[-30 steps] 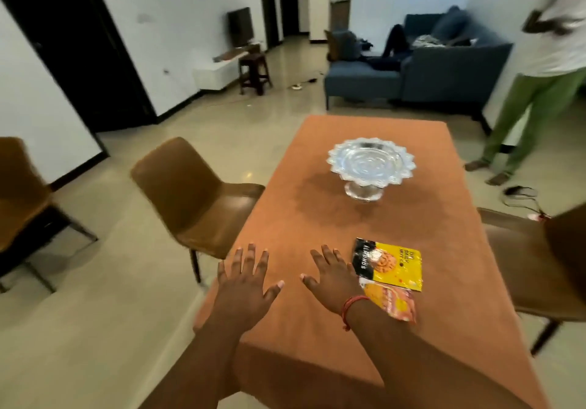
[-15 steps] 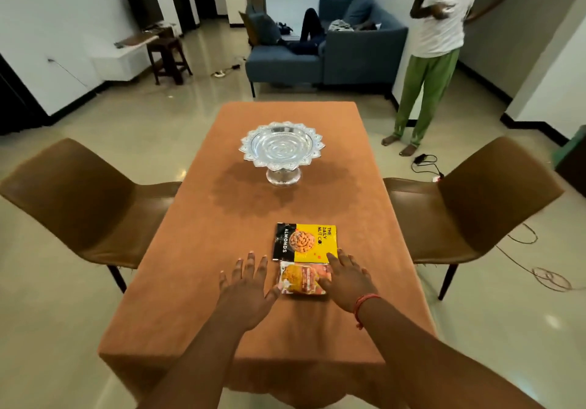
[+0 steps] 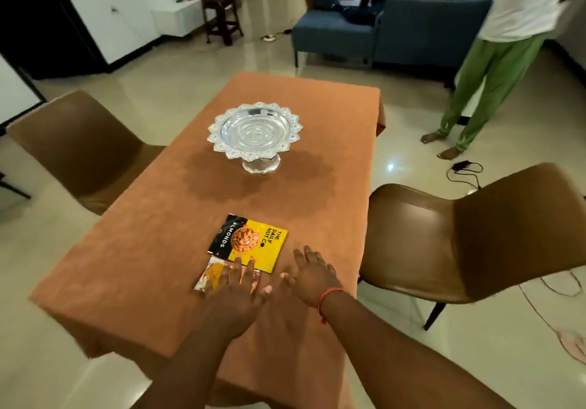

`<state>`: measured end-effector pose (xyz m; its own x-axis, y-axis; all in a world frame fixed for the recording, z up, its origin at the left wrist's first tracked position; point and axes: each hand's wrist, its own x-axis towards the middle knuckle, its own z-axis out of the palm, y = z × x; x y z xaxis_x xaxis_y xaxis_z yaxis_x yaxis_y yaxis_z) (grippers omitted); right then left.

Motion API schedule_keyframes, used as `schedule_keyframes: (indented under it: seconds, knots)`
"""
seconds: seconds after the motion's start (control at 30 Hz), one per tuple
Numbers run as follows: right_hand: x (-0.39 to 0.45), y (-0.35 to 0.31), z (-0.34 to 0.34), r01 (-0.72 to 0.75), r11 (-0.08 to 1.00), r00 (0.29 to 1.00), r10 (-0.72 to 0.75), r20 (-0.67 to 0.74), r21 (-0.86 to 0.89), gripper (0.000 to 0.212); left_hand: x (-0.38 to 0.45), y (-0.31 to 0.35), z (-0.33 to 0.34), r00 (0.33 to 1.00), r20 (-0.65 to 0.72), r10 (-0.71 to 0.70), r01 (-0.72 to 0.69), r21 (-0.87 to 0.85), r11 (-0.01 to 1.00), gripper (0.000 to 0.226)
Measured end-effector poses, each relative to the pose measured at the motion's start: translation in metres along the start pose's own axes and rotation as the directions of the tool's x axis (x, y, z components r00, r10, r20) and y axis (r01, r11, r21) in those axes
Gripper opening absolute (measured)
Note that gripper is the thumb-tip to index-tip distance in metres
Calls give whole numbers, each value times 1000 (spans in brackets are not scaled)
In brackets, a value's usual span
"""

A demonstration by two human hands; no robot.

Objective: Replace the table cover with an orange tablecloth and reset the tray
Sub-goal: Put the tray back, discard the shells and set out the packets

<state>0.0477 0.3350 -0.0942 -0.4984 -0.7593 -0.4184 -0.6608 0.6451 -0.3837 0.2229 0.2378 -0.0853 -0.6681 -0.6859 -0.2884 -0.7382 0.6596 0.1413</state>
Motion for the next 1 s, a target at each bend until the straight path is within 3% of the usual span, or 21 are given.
schedule_keyframes:
  seconds: [0.1, 0.23, 0.3, 0.37, 0.47, 0.63, 0.77, 0.83, 1.0]
  knots:
    - [2, 12, -9, 46, 999, 999, -46, 20, -8, 72, -13, 8, -1, 996, -69, -61, 62, 20, 998, 106]
    - [4, 9, -11, 89, 996, 996, -88, 34, -32, 73, -28, -2, -2, 985, -66, -161, 160, -15, 987, 124]
    - [5, 13, -12, 95, 994, 995, -94, 35, -50, 73, -34, 1, -5, 980, -49, -194, 193, -30, 981, 113]
    - [5, 5, -5, 162, 976, 985, -151, 83, -146, 73, -56, -5, 6, 956, -17, -292, 286, -162, 945, 106]
    - [8, 12, -11, 136, 976, 990, -127, 66, -169, 72, -61, -3, 15, 948, -10, -318, 306, -237, 922, 95]
    - [57, -5, -16, 238, 944, 970, -219, 108, -228, 72, -54, -6, 24, 852, 34, -522, 492, -391, 778, 72]
    - [129, -14, -22, 319, 927, 945, -296, 138, -199, 73, -17, 10, 16, 676, 126, -727, 603, -660, 447, 52]
    - [156, -19, -22, 349, 917, 934, -322, 156, -193, 73, 6, 15, 20, 602, 175, -779, 619, -719, 316, 45]
    - [205, -25, -20, 386, 910, 912, -351, 213, -153, 64, 57, 15, 31, 330, 329, -885, 558, -824, -98, 40]
